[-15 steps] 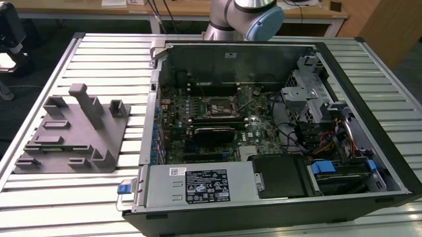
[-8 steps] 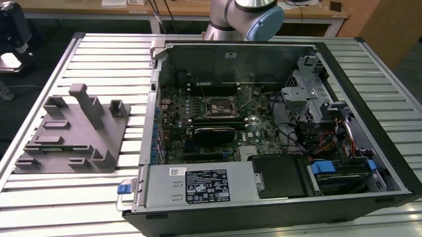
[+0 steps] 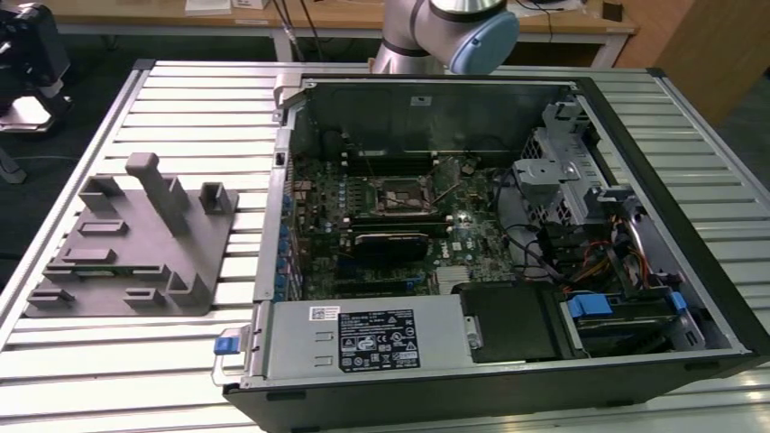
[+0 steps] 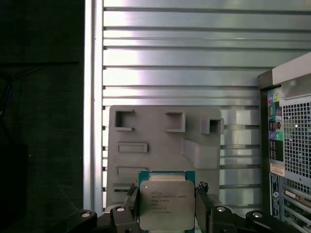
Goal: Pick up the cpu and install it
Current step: 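Pick up the cpu and move it towards the insertion slot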
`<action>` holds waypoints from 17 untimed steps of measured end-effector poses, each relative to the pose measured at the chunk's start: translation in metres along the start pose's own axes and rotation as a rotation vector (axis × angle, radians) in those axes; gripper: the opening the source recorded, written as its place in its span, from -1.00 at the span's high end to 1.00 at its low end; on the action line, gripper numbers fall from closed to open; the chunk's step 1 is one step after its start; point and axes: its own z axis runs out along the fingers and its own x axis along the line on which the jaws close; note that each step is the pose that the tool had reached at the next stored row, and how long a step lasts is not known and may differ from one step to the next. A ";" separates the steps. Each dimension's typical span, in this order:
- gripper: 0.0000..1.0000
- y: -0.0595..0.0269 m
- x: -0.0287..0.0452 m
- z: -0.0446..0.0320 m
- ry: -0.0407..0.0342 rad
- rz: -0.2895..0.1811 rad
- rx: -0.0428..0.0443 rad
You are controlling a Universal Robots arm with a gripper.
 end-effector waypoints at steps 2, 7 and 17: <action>-0.08 0.0002 -0.0023 0.0000 0.0001 0.000 0.0001; -0.08 0.0006 -0.0083 0.0003 0.0001 0.000 0.0001; -0.08 0.0011 -0.0189 0.0007 0.0001 0.000 0.0001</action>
